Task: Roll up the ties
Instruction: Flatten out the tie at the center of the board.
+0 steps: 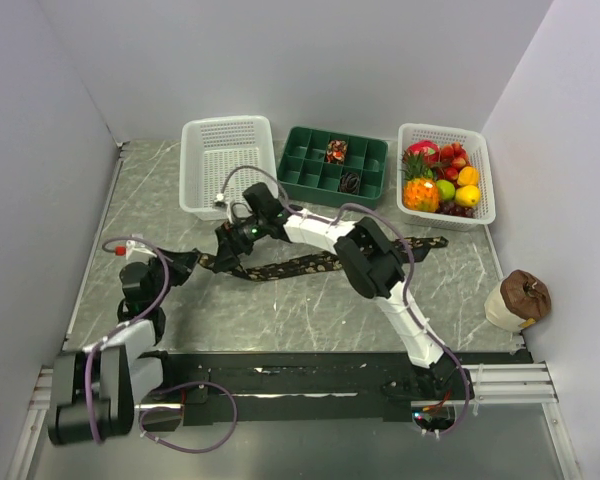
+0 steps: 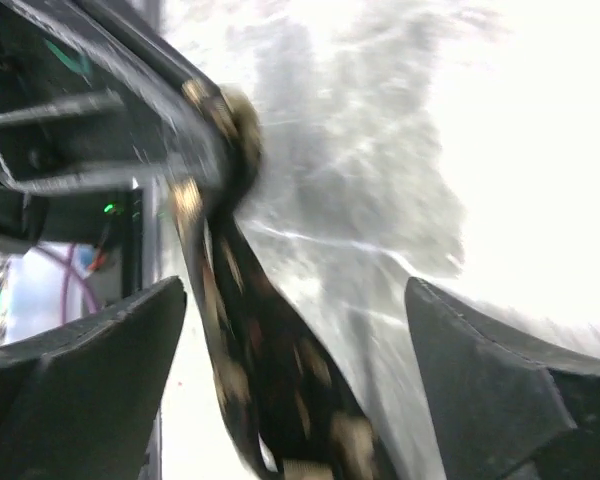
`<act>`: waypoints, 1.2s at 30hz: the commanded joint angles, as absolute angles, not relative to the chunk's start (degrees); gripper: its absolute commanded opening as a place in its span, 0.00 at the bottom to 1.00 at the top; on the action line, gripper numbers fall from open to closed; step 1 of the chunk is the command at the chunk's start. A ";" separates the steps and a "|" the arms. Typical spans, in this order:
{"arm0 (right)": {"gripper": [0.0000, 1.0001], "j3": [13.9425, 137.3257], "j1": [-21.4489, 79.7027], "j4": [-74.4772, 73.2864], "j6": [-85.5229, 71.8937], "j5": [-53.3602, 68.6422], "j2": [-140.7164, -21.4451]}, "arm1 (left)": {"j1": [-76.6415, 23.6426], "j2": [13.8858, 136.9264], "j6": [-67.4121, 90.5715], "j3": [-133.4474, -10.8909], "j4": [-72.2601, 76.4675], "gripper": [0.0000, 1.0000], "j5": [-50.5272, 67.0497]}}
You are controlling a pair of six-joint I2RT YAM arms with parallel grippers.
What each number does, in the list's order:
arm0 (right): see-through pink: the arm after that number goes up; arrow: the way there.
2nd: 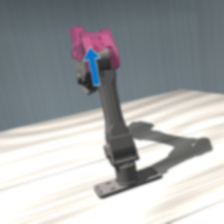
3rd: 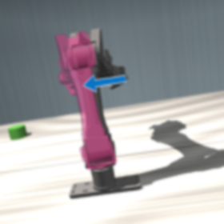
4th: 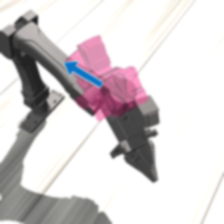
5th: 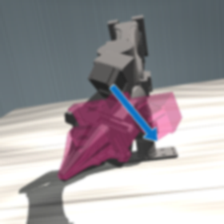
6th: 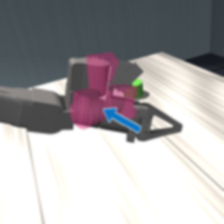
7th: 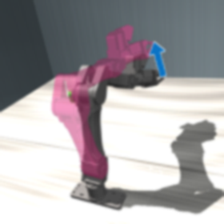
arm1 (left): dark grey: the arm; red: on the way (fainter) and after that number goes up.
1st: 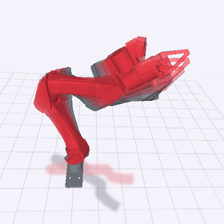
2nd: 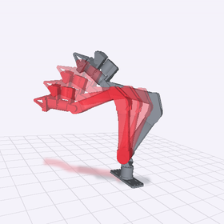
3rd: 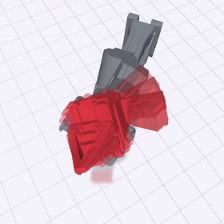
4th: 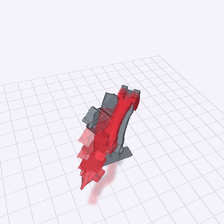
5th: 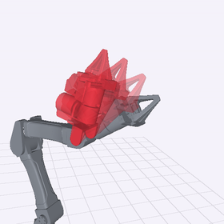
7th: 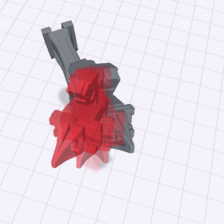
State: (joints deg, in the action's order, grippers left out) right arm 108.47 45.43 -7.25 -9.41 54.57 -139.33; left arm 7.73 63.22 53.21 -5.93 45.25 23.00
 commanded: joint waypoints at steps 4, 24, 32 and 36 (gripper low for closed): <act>0.99 103.46 43.94 -0.18 -12.12 41.85 -128.68 | 7.65 56.07 52.73 -10.63 19.97 0.01 6.77; 0.03 102.40 55.02 -6.07 -4.75 25.85 -129.03 | 7.73 70.05 55.02 -15.38 18.54 0.01 6.51; 0.00 102.66 55.99 -10.81 -2.90 13.37 -128.94 | 7.65 68.30 54.32 -15.82 16.96 0.01 5.63; 0.00 104.76 55.99 -13.18 -2.46 9.94 -130.60 | 7.65 67.33 53.97 -16.08 16.35 0.01 5.36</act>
